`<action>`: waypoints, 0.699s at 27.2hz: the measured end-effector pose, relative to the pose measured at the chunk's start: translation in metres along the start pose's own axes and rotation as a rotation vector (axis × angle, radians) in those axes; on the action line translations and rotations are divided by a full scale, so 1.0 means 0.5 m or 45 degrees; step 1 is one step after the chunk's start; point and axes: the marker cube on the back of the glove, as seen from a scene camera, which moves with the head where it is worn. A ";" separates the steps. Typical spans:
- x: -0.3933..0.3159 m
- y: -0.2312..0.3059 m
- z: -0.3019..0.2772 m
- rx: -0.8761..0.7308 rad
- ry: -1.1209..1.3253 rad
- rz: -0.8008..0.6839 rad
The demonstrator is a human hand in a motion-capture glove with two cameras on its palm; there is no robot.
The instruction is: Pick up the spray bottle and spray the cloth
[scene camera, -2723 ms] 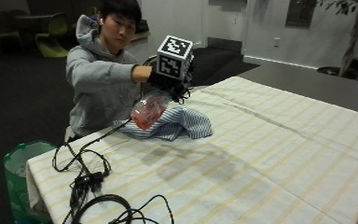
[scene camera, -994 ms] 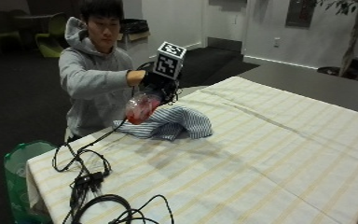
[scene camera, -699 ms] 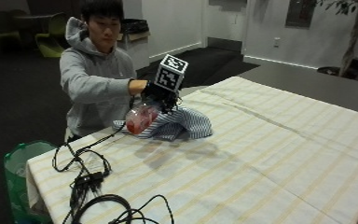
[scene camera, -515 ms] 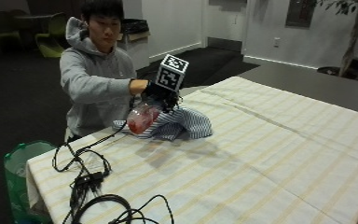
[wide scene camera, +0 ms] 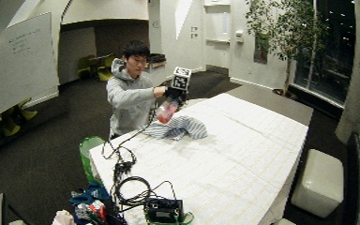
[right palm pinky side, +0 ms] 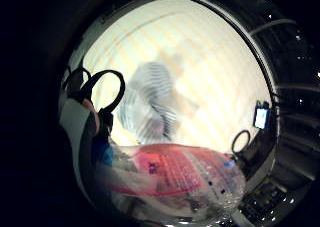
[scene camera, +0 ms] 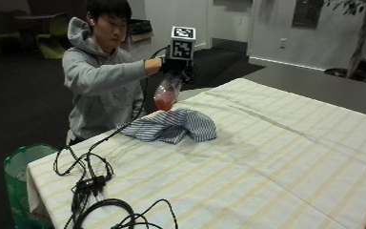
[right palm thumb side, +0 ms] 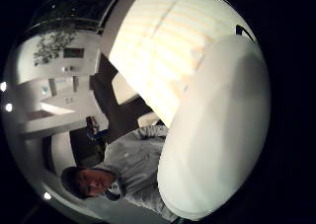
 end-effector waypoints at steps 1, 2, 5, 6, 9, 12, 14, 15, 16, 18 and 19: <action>-0.021 -0.008 -0.009 0.039 -0.041 -0.031; -0.041 -0.017 -0.016 0.077 -0.082 -0.061; -0.095 -0.045 -0.028 0.187 -0.191 -0.143; -0.112 -0.056 -0.029 0.231 -0.228 -0.170; -0.156 -0.093 -0.026 0.407 -0.402 -0.253; -0.193 -0.131 -0.014 0.648 -0.660 -0.312; -0.205 -0.158 0.002 0.817 -0.824 -0.317; -0.209 -0.172 0.014 0.890 -0.904 -0.310; -0.213 -0.187 0.029 0.950 -0.984 -0.300; -0.219 -0.216 0.060 1.017 -1.132 -0.281; -0.222 -0.229 0.076 1.027 -1.193 -0.273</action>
